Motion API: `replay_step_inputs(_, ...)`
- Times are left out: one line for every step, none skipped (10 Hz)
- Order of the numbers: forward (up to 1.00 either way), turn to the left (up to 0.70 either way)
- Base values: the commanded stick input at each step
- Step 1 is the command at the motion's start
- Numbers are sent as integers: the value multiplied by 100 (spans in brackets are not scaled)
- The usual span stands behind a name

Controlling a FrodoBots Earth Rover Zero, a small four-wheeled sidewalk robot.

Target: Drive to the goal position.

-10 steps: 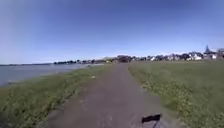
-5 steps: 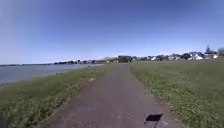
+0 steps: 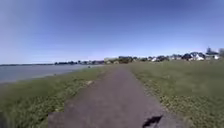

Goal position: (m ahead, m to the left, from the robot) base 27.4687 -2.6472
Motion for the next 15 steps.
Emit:
replay_step_inputs(70, 0)
replay_step_inputs(70, 0)
replay_step_inputs(70, 0)
replay_step_inputs(70, 0)
replay_step_inputs(70, 0)
replay_step_inputs(70, 0)
replay_step_inputs(70, 0)
replay_step_inputs(70, 0)
replay_step_inputs(70, 0)
replay_step_inputs(70, -17)
replay_step_inputs(70, -19)
replay_step_inputs(70, 0)
replay_step_inputs(70, 0)
replay_step_inputs(70, 0)
replay_step_inputs(70, 0)
